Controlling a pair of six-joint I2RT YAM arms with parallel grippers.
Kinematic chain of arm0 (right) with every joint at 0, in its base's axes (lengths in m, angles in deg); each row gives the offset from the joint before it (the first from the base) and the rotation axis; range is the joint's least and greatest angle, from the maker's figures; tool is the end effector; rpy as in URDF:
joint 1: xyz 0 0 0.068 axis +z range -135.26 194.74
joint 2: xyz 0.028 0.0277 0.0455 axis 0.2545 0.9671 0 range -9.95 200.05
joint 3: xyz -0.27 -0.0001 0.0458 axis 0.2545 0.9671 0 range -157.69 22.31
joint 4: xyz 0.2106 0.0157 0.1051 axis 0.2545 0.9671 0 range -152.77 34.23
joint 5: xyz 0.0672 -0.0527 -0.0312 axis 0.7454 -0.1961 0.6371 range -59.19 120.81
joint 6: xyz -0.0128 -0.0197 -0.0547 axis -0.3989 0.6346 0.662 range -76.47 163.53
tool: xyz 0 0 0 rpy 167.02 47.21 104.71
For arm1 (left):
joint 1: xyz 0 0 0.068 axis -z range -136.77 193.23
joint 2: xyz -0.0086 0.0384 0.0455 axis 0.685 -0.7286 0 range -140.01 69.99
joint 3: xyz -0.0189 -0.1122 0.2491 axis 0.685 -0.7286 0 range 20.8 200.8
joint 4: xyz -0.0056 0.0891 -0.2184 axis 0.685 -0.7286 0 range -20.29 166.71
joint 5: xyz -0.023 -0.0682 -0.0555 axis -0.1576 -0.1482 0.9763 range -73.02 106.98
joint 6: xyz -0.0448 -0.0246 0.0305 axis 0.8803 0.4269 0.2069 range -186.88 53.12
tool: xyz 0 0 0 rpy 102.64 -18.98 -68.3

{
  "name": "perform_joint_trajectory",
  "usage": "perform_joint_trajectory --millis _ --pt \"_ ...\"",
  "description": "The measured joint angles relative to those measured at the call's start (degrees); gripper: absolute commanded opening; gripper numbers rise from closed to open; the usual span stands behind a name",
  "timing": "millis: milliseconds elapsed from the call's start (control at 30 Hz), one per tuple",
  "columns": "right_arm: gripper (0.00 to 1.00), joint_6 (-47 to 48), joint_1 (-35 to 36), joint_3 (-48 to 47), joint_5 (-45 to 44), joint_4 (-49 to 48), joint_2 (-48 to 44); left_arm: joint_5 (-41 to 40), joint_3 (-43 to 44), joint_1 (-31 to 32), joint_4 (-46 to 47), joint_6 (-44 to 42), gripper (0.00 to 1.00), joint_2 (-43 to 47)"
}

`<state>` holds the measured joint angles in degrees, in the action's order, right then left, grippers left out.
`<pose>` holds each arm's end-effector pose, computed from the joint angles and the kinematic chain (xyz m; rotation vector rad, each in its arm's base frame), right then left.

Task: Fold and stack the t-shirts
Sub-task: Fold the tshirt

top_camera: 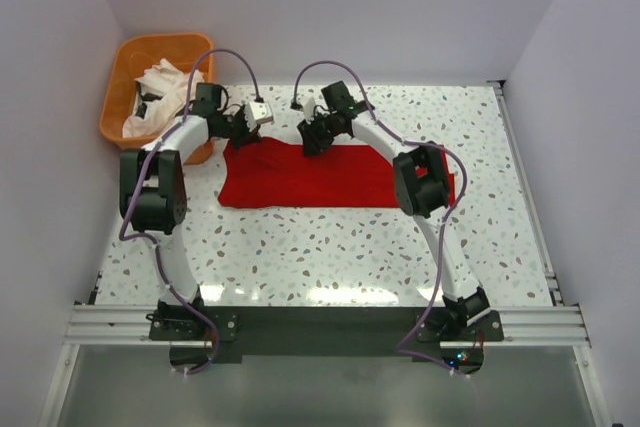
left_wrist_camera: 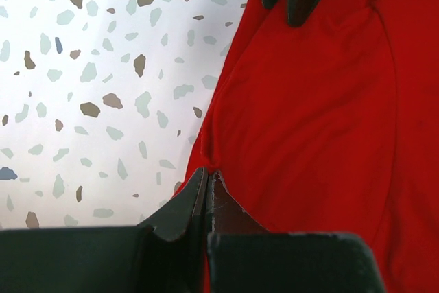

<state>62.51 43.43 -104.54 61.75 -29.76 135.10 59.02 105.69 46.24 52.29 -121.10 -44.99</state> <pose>0.4563 0.2753 0.1675 -1.1915 2.1151 0.7382 0.4100 -0.0509 0.2099 1.3173 1.8384 -0.4676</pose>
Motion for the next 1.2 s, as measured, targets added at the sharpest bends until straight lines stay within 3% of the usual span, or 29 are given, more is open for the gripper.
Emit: perform_joint_trajectory --millis 100,333,767,1200 --pt "0.27 0.31 0.0 0.0 -0.17 0.33 0.17 0.0 0.85 0.0 -0.11 -0.04 0.0 -0.61" --pt "0.0 1.11 0.0 0.0 0.13 -0.02 0.17 -0.02 1.84 0.0 -0.48 -0.07 0.0 -1.53" --pt "0.0 1.33 0.02 6.97 1.66 -2.8 -4.28 0.02 1.42 0.0 -0.2 -1.4 0.0 -1.36" --pt "0.0 5.84 1.18 14.49 1.84 -3.87 -12.35 1.99 -9.01 -0.94 0.87 -9.25 0.0 6.88"
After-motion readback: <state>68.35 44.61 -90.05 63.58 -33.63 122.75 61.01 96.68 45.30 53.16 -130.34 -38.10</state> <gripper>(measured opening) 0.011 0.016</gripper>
